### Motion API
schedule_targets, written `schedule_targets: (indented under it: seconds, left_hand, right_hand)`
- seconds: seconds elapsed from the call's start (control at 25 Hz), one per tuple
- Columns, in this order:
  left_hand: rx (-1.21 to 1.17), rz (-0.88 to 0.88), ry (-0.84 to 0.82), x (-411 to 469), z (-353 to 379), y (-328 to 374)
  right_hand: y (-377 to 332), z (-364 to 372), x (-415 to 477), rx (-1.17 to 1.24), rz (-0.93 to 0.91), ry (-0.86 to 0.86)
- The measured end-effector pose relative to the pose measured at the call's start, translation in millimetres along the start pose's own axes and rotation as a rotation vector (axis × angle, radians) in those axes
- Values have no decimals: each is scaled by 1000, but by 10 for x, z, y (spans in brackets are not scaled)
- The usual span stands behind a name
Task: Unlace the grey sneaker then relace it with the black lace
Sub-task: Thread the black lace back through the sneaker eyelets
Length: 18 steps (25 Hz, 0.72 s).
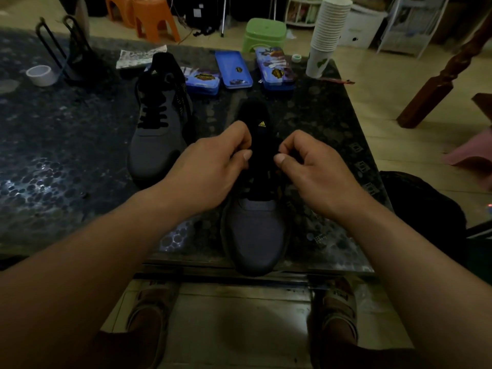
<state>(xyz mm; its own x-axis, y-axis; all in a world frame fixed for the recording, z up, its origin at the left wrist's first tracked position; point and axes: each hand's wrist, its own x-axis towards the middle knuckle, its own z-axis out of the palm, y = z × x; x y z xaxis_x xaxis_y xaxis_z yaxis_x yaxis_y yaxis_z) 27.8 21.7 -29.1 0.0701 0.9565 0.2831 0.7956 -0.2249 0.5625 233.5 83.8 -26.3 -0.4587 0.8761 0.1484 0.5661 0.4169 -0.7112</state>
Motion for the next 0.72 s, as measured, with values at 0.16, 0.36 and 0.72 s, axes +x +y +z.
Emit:
schedule_targets:
  seconds: [0.16,0.36,0.72]
  left_hand:
    - [68,39,-17,11,14,15]
    - [-56,-79,-70,4,14,-15]
    - [-29,-85,-48,12,9,32]
  right_hand:
    - [-63,12,-5,-137,-48,19]
    - [6,-48,-11,48,12,-110]
    - [-31,-15,8,32,80,-60]
